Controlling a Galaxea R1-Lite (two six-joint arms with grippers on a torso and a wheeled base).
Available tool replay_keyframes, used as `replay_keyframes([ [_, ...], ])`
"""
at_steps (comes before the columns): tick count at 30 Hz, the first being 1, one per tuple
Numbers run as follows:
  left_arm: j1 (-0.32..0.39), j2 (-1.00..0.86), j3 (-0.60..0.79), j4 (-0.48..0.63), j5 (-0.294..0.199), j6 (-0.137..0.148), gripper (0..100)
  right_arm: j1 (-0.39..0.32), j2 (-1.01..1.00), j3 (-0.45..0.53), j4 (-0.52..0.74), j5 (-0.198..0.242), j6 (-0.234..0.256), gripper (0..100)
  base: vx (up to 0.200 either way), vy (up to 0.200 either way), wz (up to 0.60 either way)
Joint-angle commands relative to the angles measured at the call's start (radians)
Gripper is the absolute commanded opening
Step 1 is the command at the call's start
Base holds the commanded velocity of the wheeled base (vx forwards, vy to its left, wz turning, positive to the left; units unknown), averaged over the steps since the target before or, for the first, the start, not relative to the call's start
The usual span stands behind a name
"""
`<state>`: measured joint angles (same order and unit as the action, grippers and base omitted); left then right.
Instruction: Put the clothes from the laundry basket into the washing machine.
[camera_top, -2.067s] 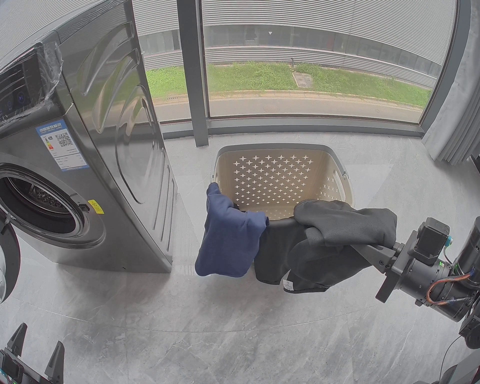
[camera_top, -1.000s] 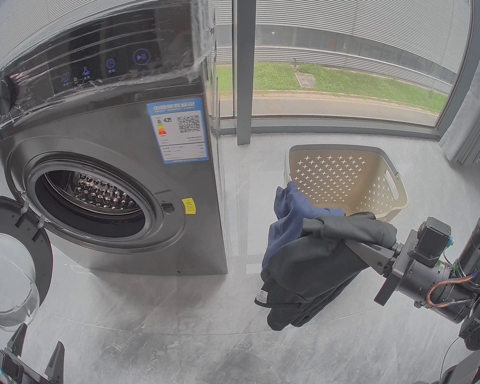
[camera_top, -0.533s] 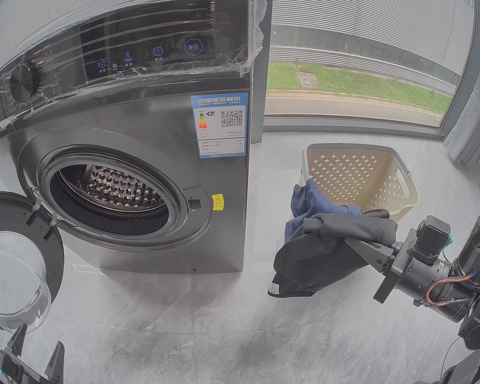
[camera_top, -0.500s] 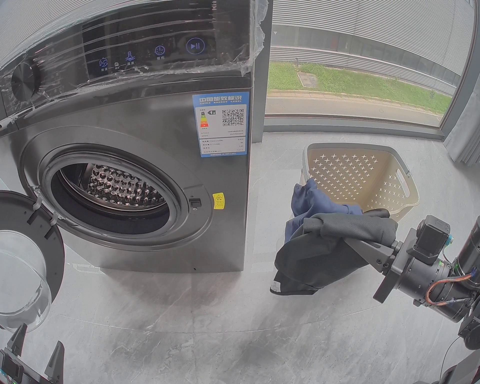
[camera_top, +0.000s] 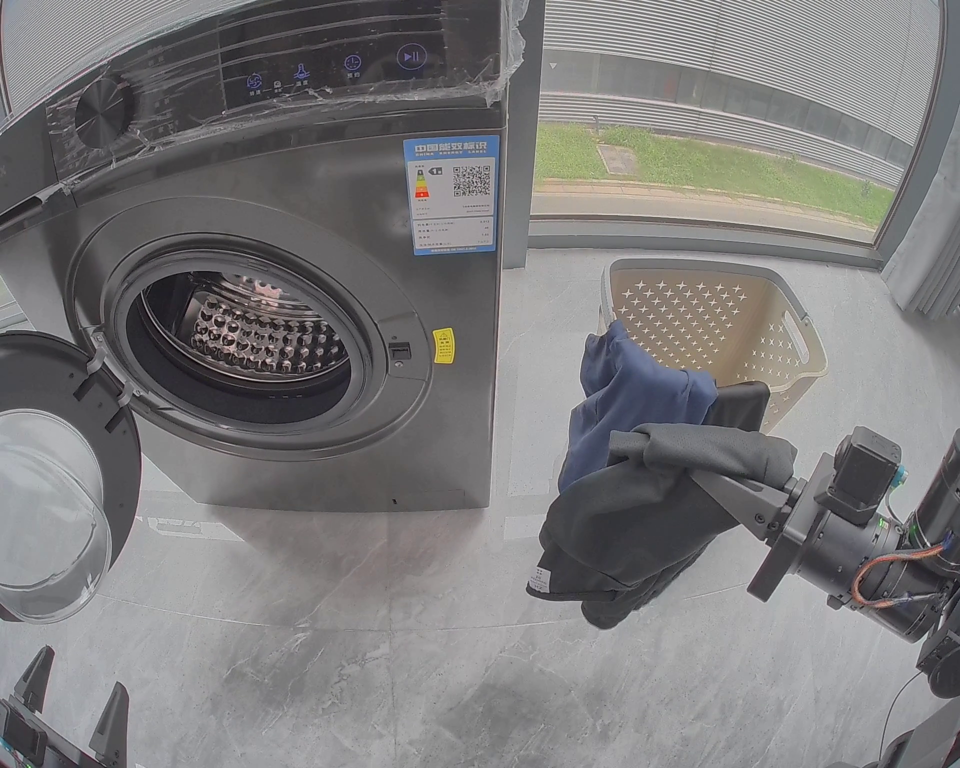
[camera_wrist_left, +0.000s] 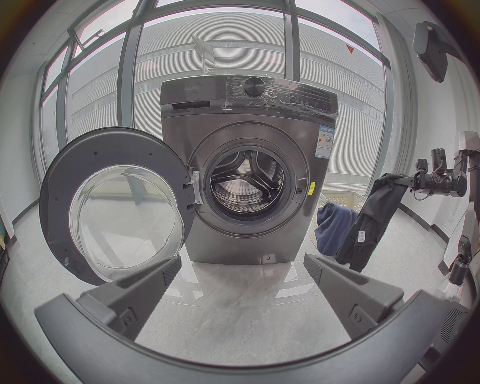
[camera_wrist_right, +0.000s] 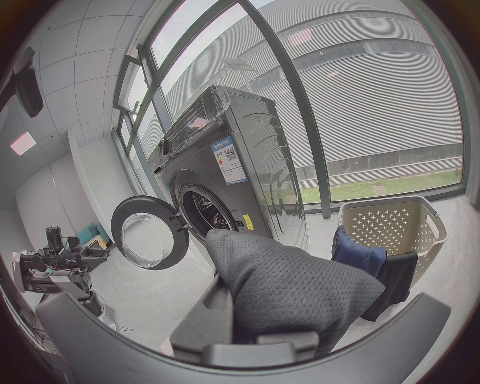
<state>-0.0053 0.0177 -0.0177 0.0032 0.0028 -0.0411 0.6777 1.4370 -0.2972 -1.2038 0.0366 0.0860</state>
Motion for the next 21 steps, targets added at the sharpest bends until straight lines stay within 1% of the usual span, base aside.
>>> replay_keyframes([
  [1, -0.001, -0.007, 0.015, 0.0, 0.0, 0.0, 100, 0.0, 0.002, 0.001, 0.0, -0.001, 0.0, 0, 0.0, 0.2, 0.0],
  [10, -0.001, -0.008, 0.015, 0.0, 0.002, -0.002, 100, -0.001, -0.012, 0.0, -0.003, 0.0, 0.005, 0, 0.0, 0.2, 0.0],
  [13, -0.001, -0.008, 0.015, 0.0, 0.002, -0.002, 100, -0.001, -0.03, -0.008, -0.002, 0.0, 0.012, 0, 0.0, 0.2, 0.0],
  [15, -0.001, -0.008, 0.015, 0.0, 0.002, -0.002, 100, 0.0, -0.03, -0.013, -0.002, 0.0, 0.035, 0, 0.0, 0.2, 0.0],
  [20, -0.001, -0.008, 0.015, 0.0, 0.002, -0.002, 100, -0.001, -0.032, 0.004, 0.01, -0.003, 0.047, 0, 0.0, 0.0, 0.0],
  [21, -0.001, -0.008, 0.015, 0.0, 0.002, -0.002, 100, -0.003, -0.033, 0.007, 0.009, -0.014, 0.052, 0, 0.0, 0.0, 0.0],
])
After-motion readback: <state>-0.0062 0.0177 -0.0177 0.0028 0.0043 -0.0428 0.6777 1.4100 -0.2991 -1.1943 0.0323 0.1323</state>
